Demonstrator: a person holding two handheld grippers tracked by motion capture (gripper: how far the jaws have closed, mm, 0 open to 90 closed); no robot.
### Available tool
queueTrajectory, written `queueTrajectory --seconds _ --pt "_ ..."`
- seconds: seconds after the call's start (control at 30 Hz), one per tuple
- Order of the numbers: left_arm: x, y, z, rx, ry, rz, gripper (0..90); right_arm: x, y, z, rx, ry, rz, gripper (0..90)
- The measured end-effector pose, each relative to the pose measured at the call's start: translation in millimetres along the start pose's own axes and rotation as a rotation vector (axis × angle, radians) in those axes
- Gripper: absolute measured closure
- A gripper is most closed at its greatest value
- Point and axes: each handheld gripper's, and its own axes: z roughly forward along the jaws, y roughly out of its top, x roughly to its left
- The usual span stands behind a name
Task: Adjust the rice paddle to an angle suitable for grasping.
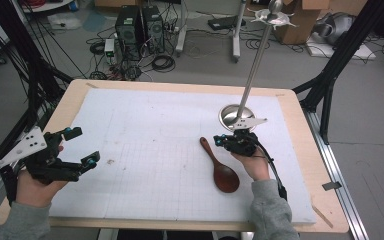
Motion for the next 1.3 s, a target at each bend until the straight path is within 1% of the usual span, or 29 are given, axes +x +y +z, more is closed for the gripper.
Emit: queueTrajectory --seconds 0.1,0.13,0.17,0.23,0.3,0.37,0.43,0.47,0.53,0.57,0.6,0.7,0.83,0.97,1.1,1.3 --pt "-0.2 -0.6 -0.8 0.002 0.005 -0.001 1.9 -1.3 -2.5 5.7 0.032 -0.01 0.003 89.3" --pt "-0.1 -0.7 -1.3 0.003 0.003 -0.001 1.9 -2.7 -3.5 8.0 0.037 -0.01 -0.003 89.2" --pt "0.1 -0.8 -2.0 0.003 0.002 0.001 1.9 -3.4 -4.5 9.8 0.046 -0.01 0.004 89.3" --pt "-0.2 -0.9 -3.2 0.0 0.0 -0.006 1.9 -5.2 -6.2 13.3 0.051 -0.012 0.017 89.2" --pt "0.0 -0.7 -4.9 -0.003 0.003 -0.003 1.9 -6.2 -7.2 16.1 0.058 -0.009 0.022 89.2" --pt "0.4 -0.5 -6.4 -0.005 0.007 -0.003 1.9 -7.0 -8.6 19.8 0.072 -0.011 0.012 89.2" --pt "0.8 -0.5 -7.5 -0.003 0.011 -0.001 1.9 -7.3 -10.1 22.4 0.091 -0.011 0.013 89.2" --pt "0.8 -0.5 -7.7 -0.004 0.01 -0.001 1.9 -8.0 -10.7 23.6 0.095 -0.01 0.011 89.2" --pt "0.5 -0.9 -7.8 -0.002 0.013 -0.003 1.9 -8.6 -11.5 24.9 0.095 -0.005 0.029 89.2" --pt "0.5 -1.1 -7.9 -0.002 0.011 -0.003 1.9 -9.8 -12.0 26.0 0.09 -0.006 0.027 89.2" --pt "0.5 -1.1 -7.9 -0.002 0.011 -0.003 1.9 -9.6 -12.3 26.5 0.097 -0.005 0.036 89.3" --pt "0.5 -2.1 -8.2 0.003 0.013 -0.005 1.9 -11.6 -14.2 29.5 0.114 -0.012 0.025 89.3" --pt "0.6 -3.0 -9.0 0.004 0.018 -0.006 1.9 -12.8 -16.3 33.4 0.132 -0.007 0.033 89.2" --pt "0.9 -3.2 -10.9 0.005 0.021 -0.006 1.9 -12.2 -17.0 36.3 0.141 -0.008 0.018 89.2" --pt "0.9 -3.4 -12.2 0.007 0.024 -0.005 1.9 -12.1 -17.6 38.6 0.147 -0.006 0.025 89.2" --pt "1.2 -4.4 -12.7 0.011 0.028 -0.008 1.9 -11.4 -17.0 39.6 0.15 -0.008 0.012 89.3"
